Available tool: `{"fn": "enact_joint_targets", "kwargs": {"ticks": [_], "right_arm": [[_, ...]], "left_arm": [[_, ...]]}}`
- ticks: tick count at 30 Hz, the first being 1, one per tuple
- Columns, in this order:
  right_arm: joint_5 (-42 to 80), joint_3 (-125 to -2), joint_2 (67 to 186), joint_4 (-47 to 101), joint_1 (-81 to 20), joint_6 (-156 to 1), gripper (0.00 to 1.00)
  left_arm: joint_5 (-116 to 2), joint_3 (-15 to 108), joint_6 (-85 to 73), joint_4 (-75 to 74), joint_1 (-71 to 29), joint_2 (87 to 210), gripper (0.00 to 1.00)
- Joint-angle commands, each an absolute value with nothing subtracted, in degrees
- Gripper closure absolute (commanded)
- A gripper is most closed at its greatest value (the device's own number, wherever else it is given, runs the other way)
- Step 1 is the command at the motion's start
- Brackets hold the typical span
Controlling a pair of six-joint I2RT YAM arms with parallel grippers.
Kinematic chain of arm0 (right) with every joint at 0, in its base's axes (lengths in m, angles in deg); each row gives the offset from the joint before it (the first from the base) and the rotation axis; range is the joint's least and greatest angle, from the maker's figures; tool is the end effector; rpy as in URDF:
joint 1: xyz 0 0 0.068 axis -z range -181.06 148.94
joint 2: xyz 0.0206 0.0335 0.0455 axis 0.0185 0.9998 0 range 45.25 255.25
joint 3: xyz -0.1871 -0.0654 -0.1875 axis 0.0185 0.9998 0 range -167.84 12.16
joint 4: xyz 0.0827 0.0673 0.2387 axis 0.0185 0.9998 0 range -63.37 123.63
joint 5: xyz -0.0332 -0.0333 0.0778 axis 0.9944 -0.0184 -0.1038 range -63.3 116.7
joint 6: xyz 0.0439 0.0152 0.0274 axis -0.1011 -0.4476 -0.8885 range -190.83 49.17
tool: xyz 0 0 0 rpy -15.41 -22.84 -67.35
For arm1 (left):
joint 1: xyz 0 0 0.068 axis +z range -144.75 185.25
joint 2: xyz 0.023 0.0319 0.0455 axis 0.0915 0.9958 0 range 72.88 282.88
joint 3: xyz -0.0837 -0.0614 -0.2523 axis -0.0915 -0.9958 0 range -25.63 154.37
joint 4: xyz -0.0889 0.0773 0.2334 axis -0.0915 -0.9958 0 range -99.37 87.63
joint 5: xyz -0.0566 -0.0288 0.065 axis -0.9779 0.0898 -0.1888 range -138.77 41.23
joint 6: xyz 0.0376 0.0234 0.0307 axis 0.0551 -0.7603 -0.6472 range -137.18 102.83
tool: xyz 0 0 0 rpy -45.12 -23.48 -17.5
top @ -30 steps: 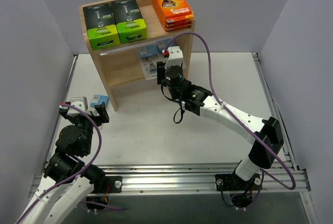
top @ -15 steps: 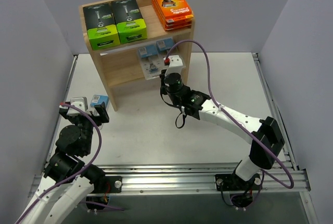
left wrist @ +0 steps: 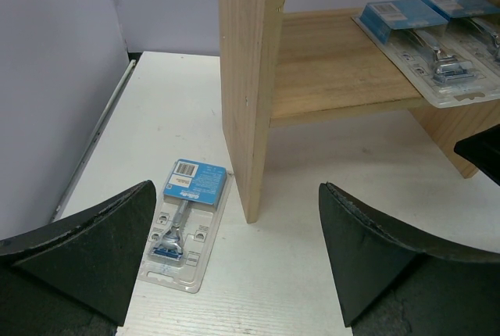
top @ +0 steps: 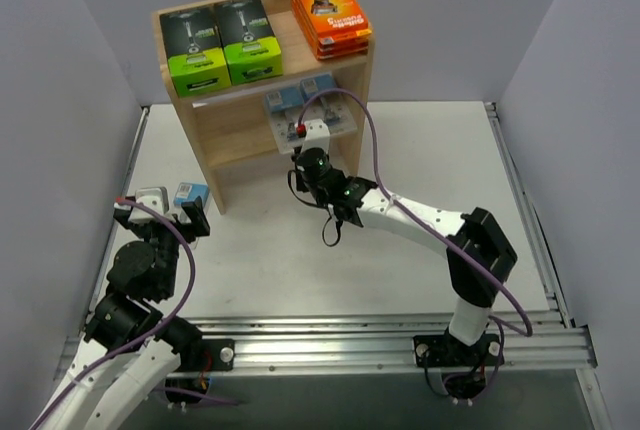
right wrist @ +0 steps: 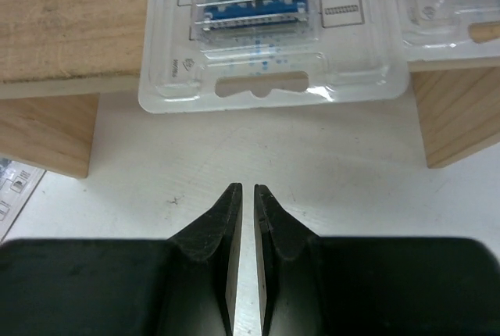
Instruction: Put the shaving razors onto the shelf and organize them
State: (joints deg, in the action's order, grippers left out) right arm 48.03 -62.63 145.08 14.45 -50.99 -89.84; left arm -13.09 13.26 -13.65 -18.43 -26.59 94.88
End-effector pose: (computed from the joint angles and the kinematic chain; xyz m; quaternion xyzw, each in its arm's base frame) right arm 0.2783 0.3106 0.3004 -0.0937 0.7713 0.2275 0.5870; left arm 0.0917 -0.0325 0.3425 -0.0481 0.7013 -0.0010 0.7113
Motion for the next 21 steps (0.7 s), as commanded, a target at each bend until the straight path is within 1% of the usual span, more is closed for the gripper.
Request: {"fn": "enact_joint_targets", "kwargs": {"ticks": [1,21], "right_arm": [[47.8,-67.03,146.23,12.66,-50.98,-90.08,0.92],[46.13,-72.66,152.39,12.31,-48.7,-89.11,0.91]], "left_arm": [[-13.97,13.31,-14.36,-15.56,-26.74,94.85,0.06],[-14.67,13.22,-14.45,-15.47,-26.74,94.94,0.06]]}}
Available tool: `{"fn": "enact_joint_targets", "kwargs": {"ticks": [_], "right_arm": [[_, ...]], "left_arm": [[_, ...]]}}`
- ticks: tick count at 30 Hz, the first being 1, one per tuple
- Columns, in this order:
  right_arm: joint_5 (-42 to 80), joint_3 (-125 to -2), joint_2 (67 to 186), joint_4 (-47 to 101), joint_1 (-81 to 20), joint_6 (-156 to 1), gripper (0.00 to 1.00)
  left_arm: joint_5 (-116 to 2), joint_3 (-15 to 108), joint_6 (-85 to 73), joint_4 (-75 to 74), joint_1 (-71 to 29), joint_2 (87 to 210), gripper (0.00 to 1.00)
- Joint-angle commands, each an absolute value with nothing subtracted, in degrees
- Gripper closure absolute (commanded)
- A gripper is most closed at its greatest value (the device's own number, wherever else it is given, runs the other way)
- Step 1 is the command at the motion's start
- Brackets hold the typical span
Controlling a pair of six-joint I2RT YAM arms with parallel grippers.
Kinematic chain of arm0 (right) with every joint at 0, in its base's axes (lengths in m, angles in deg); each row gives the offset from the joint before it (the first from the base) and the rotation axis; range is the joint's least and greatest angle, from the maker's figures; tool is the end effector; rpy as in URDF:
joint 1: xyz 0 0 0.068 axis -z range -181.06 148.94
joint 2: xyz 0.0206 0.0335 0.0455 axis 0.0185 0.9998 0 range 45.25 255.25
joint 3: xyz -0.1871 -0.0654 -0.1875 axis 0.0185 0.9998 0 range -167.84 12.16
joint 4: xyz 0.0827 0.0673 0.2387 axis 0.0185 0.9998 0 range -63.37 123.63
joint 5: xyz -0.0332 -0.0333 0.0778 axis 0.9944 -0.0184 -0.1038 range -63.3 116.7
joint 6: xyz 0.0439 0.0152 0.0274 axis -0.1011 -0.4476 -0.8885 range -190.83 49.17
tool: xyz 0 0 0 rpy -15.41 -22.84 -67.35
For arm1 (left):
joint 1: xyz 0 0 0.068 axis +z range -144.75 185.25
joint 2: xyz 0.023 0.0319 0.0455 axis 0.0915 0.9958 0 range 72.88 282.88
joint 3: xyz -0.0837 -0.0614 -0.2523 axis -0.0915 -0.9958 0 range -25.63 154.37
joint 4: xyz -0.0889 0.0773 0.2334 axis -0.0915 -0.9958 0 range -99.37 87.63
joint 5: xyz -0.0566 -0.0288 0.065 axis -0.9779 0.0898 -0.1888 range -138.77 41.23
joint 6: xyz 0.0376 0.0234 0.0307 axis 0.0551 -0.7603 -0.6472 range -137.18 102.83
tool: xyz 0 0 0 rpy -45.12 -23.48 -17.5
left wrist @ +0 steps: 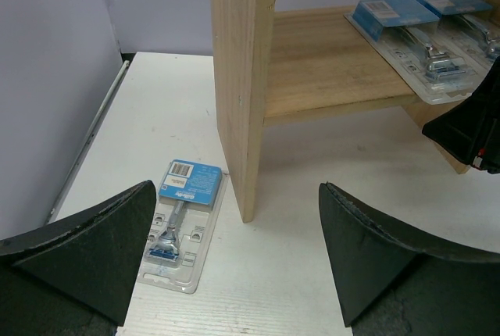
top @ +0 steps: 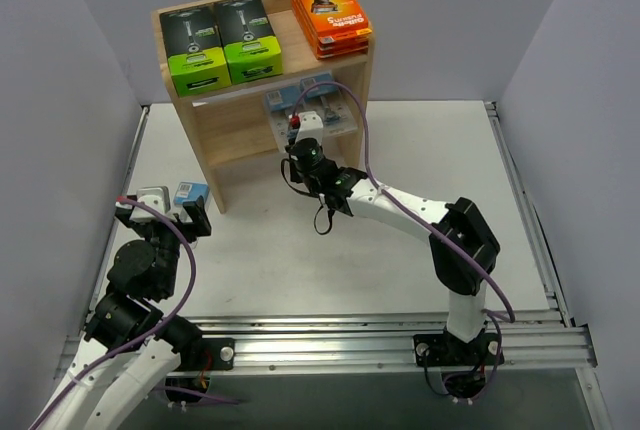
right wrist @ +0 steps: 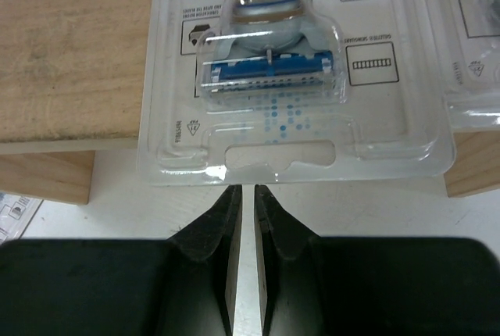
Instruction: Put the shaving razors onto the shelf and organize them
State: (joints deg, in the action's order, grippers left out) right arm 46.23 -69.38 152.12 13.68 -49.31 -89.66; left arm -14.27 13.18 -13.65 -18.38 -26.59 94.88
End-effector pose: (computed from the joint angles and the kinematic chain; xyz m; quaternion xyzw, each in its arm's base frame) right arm 0.3077 0.3268 0.2924 -0.0922 0.7697 0.2311 0.5878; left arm 0.0919 -0.0333 0.3422 -0.0407 0.7018 -0.0081 0.7111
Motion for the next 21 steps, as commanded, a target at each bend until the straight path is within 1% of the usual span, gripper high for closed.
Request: {"fn": "enact_joint_targets", "kwargs": {"ticks": [1,21], "right_arm": [[46.04,-72.83,152.65,12.31,-48.52,-89.11,0.91],[44.81,-77.05,155.91,12.57,-47.47,-88.5,0.91]], "left_arm": [[-14.67,13.22,-14.45,-15.47,-26.74,94.94,0.06],[-15.02,13.22,-14.36,-15.38,-26.74,95.03,0.06]]}}
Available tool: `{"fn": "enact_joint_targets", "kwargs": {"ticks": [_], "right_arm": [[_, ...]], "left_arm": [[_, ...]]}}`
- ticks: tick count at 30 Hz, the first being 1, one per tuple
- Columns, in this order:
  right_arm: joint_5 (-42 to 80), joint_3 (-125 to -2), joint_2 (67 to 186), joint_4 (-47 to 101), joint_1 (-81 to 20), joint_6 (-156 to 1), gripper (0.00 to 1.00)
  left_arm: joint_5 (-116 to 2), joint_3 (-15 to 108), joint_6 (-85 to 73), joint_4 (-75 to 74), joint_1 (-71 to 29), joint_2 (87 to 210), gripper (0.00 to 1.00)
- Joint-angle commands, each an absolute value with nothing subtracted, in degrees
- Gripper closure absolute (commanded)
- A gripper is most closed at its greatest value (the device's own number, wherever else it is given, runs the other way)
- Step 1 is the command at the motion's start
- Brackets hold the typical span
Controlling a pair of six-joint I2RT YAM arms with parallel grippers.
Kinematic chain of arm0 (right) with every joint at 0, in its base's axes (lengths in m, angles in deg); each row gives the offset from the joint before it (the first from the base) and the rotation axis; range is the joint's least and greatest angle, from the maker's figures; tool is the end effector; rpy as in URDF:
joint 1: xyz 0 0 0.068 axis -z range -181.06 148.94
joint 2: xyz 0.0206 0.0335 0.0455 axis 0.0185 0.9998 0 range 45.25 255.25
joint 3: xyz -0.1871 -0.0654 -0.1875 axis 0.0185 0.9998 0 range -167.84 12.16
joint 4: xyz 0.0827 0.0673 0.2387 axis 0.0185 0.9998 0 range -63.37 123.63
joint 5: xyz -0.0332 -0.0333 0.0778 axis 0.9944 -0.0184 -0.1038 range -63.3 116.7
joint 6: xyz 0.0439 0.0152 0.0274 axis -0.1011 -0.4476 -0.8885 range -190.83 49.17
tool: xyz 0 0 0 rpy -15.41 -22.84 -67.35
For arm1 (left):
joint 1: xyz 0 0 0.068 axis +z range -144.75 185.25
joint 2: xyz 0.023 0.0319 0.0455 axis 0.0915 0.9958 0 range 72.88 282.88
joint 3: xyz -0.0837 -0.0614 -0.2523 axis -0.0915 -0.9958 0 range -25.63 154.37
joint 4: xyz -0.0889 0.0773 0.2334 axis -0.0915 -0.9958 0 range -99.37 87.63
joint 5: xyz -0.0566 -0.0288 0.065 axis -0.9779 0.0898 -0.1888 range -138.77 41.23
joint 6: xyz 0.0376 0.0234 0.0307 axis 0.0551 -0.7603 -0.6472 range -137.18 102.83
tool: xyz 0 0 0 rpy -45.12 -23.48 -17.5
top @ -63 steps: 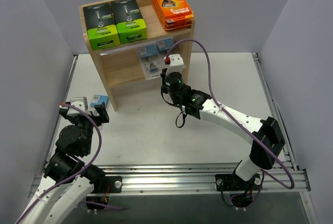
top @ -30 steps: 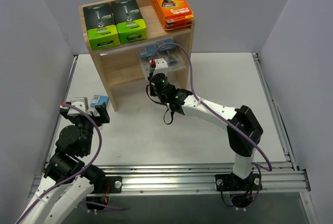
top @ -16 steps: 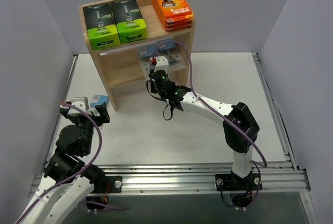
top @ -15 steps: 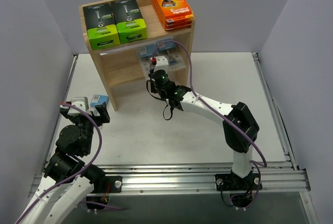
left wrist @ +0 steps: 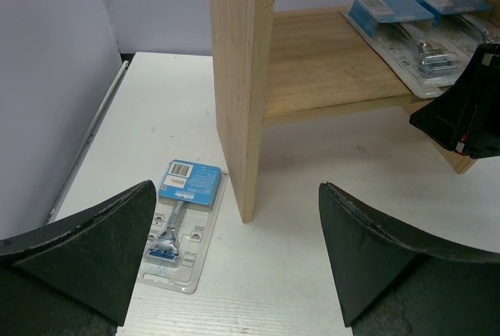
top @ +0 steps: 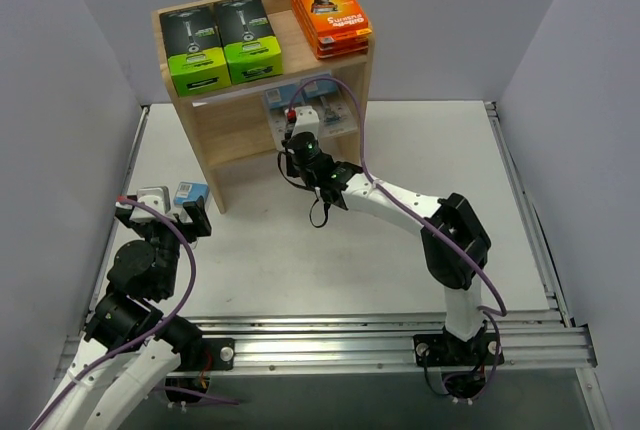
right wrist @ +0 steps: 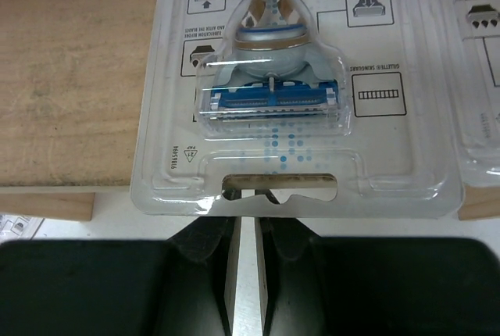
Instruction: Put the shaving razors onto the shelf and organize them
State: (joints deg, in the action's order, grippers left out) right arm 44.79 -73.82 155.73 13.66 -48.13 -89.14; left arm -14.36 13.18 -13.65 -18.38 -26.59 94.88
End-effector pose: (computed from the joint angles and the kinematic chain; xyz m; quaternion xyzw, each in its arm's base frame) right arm 0.3254 0.3335 0.2922 -0.0937 0.7656 0.2349 0.5915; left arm 0.0919 -0.0334 0.3422 -0.0402 0.7019 -0.0087 0.7111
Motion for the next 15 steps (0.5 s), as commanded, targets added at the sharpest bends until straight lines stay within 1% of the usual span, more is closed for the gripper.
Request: {"fn": "enact_joint_targets", "kwargs": {"ticks": [1,15], "right_arm": [[44.9,-77.05,155.91,12.57,-47.38,-88.41,0.91],[43.84,-78.55,157.13,12.92,-46.32,-88.23,0.9]], "left_arm": [[-15.02,13.13,-14.36,-15.47,-26.74,95.03,0.06],[-15.02,13.13,-14.45,-15.47,-26.74,95.2,0.06]]}}
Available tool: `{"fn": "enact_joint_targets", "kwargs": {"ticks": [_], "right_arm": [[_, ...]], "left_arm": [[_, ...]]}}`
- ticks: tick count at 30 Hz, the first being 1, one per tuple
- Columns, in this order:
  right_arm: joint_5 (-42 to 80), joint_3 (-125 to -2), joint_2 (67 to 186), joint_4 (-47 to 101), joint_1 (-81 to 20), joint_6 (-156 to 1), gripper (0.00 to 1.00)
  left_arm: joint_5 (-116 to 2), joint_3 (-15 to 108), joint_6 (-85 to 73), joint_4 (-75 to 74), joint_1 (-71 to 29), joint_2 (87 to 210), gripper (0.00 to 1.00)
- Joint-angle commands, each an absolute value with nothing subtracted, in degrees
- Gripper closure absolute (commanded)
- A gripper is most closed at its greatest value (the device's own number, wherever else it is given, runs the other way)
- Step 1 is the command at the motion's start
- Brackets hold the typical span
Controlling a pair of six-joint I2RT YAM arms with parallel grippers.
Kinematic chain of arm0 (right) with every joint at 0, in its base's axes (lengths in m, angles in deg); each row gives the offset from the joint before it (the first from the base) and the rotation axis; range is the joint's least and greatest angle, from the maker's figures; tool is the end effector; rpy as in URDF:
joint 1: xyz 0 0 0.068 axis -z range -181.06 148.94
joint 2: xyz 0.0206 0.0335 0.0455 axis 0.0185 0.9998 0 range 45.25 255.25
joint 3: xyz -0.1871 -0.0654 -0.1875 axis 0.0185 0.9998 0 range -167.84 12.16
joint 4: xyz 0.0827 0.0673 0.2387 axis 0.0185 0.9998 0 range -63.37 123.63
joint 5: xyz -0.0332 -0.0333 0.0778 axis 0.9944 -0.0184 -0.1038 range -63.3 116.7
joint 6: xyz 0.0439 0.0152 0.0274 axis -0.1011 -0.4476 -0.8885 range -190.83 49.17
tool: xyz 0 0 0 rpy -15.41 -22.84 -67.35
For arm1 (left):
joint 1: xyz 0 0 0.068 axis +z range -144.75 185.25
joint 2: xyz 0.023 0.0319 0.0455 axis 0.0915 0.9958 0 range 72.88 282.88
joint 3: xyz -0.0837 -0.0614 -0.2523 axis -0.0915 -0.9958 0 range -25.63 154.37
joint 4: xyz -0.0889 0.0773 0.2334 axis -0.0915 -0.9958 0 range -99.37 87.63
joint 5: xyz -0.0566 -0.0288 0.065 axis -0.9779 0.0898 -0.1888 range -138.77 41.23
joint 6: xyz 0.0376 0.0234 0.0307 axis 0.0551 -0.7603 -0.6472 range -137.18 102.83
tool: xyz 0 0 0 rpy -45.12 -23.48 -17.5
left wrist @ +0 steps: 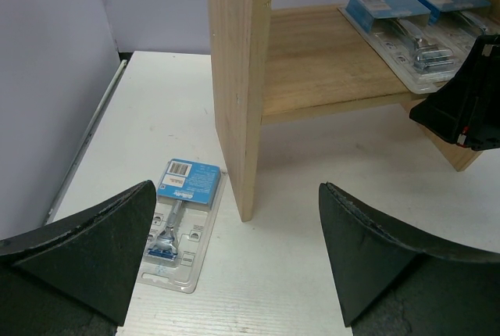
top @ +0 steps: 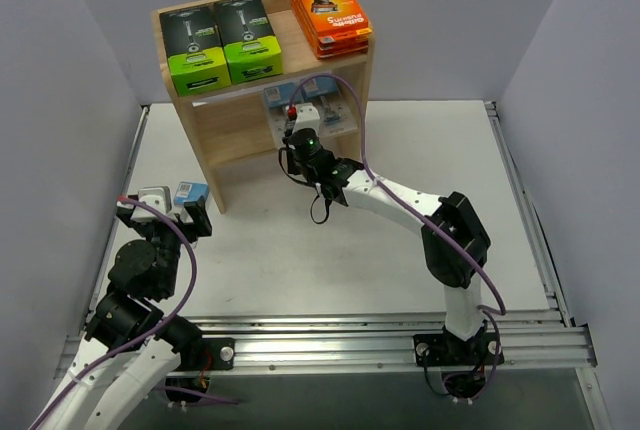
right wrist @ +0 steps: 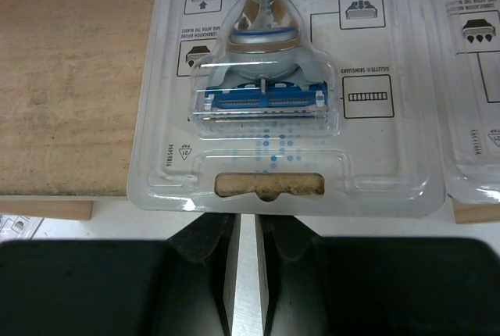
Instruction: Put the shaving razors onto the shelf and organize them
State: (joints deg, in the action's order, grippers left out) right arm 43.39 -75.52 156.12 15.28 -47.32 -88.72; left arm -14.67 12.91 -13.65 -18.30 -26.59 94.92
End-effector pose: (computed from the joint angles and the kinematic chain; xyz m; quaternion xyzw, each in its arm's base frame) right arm 0.3314 0.3315 0.2966 -0.0996 0.7670 0.2358 0.5884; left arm 0.0926 -0.0340 0.3408 -0.0375 0.7032 -0.0098 0.7099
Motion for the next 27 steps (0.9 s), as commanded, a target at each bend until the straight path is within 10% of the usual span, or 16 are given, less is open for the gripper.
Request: {"fn": "enact_joint_targets", "kwargs": {"ticks": [1,27], "right_arm": [[43.76,-78.55,157.14,13.01,-46.06,-88.24,0.9],[42.7,-80.3,158.28,14.33,-44.92,-88.15,0.89]], "left_arm": [[-15.02,13.13,-14.45,-15.38,-26.74,95.29,0.06],[-14.85,13.13,-14.63,-15.38,-26.74,95.55,0.06]]}}
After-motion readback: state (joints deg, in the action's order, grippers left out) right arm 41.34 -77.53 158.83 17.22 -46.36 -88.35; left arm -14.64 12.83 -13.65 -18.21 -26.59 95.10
